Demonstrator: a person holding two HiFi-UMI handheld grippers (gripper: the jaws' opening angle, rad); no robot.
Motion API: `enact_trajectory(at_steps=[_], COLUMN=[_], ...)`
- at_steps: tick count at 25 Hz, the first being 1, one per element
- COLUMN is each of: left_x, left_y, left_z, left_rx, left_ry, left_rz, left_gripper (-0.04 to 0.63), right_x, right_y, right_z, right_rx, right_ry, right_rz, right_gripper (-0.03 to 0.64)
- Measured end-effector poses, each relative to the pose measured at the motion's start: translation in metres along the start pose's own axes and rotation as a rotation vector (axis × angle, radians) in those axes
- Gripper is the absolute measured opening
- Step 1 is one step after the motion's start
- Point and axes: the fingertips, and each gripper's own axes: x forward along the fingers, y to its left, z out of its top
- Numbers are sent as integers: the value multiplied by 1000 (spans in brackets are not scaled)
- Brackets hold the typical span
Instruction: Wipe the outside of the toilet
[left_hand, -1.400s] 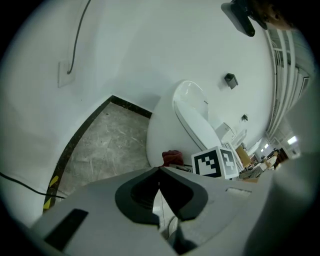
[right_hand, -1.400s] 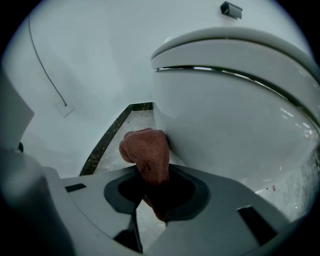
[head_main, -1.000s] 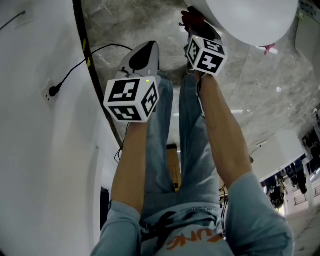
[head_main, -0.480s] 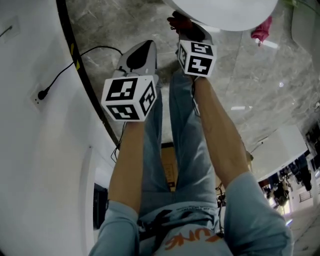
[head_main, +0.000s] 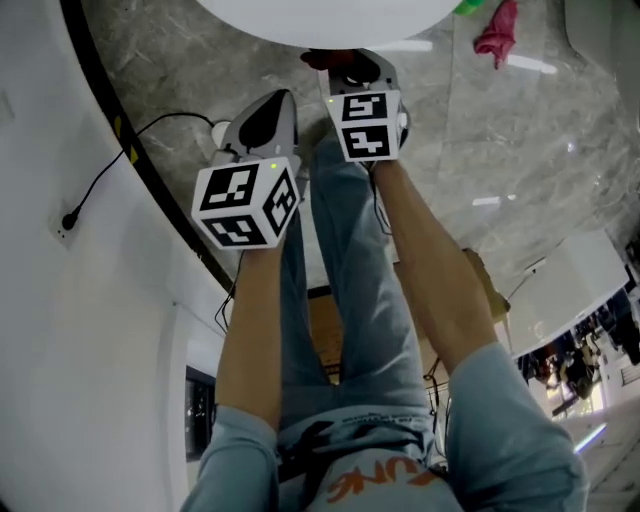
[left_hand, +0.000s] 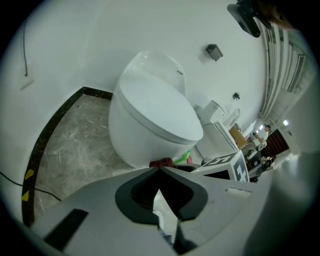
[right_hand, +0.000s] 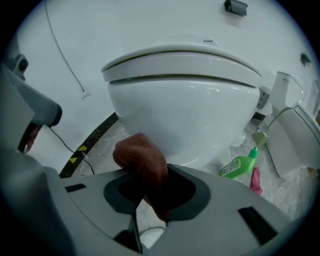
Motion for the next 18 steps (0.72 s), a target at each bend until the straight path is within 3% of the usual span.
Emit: enact_trajectory(at_steps=[4, 13, 18], left_x=[19, 48, 59], left_y=[-23, -59, -93], left_z=[0, -6, -6], left_rx=[25, 31, 16], left_ry=[31, 54, 47], left_rz=[-2, 10, -19], left_gripper=[-3, -3, -3], right_x=[-2, -2, 7], right_y=[-26, -97, -132], right_z=[-7, -16, -16], right_rx=[-102, -83, -138], right_ry=[4, 19, 48], right_rz=[17, -17, -20], right_gripper=[100, 100, 100])
